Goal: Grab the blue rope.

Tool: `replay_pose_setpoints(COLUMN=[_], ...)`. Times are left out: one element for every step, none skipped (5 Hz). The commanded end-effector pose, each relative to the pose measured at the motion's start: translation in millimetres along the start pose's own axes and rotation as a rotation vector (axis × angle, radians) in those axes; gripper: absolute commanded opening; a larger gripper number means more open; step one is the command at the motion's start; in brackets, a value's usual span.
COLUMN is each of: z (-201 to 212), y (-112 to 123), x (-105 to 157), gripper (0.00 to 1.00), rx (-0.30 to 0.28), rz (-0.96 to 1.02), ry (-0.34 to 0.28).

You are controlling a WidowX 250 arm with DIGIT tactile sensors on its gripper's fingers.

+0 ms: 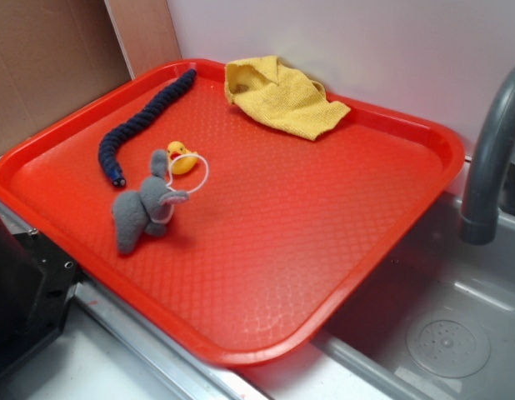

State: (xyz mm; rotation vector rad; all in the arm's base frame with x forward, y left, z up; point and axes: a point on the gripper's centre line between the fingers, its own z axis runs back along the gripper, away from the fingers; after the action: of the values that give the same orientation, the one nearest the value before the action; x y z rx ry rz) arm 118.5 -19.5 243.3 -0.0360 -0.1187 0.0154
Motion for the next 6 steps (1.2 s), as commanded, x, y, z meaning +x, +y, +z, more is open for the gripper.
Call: replay_pose_setpoints(z=[0.0, -49.6, -74.1, -99.3, -133.8, -165.9], y=[0.0, 51.4, 109.1, 140.8, 158.4, 160.0], x=[0.0, 17.3, 32.3, 32.0, 41.4, 38.5], gripper=[1.0, 1.0, 1.0, 1.0, 1.0, 1.0], rx=[0.0, 0.006, 0.107, 0.194, 0.169, 0.113], rz=[0.0, 0.252, 0.465, 0.633, 0.687, 0.672], ry=[0.0, 0.021, 0.012, -0.037, -0.048, -0.084])
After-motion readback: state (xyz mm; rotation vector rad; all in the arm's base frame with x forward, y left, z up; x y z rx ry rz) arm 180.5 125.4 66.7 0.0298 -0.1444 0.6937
